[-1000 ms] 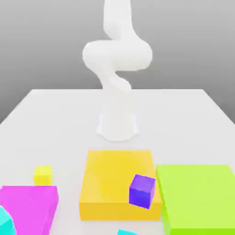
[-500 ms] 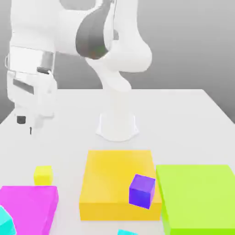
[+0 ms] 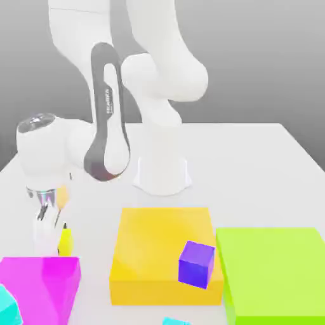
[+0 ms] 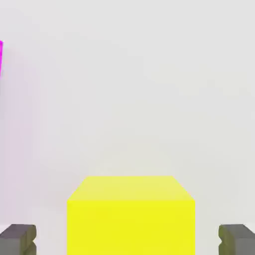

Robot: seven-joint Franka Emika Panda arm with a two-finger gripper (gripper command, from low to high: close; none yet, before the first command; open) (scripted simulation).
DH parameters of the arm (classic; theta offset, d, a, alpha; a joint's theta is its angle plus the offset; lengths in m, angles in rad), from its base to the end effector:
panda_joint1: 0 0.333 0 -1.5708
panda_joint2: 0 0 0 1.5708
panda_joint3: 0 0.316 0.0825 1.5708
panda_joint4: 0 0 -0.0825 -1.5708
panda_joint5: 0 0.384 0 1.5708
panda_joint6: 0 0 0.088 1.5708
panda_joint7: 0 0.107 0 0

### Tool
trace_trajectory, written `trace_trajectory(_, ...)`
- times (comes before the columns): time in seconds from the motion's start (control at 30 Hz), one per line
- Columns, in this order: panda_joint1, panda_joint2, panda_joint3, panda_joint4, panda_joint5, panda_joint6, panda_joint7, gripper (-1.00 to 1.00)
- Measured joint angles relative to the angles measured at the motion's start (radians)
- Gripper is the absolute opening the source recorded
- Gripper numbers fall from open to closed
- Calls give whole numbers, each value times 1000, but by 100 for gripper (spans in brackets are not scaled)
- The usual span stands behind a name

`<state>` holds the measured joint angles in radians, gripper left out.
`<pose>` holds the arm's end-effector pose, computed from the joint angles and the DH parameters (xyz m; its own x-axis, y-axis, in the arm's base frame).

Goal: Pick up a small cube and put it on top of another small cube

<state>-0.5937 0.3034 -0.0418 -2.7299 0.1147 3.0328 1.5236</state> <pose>0.3030 -0.2365 0.1302 -0.6445 -0.7646 0.0000 -0.7646 0.6445 -0.0005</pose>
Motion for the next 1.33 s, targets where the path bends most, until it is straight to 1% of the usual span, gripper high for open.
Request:
trace_trajectory(0.17, -4, 2, 4, 0, -2, 3, 1, -100)
trace_trajectory(0.37, 22, -191, -40, -37, -76, -152, 58, -100)
trace_trajectory(0.43, 48, -235, -21, -31, -99, -202, 37, -100)
trace_trajectory(0.67, 226, -313, 75, 42, -117, -353, -180, -100)
trace_trajectory(1.03, 515, -425, 205, 165, -80, -589, -585, -100)
trace_trajectory(1.1, 540, -408, 225, 172, -82, -578, -623, -100)
trace_trajectory(1.2, 553, -316, 224, 155, -110, -470, -615, -100)
trace_trajectory(1.23, 551, -294, 227, 151, -117, -444, -611, 100)
trace_trajectory(1.33, 553, -294, 227, 151, -117, -444, -611, 100)
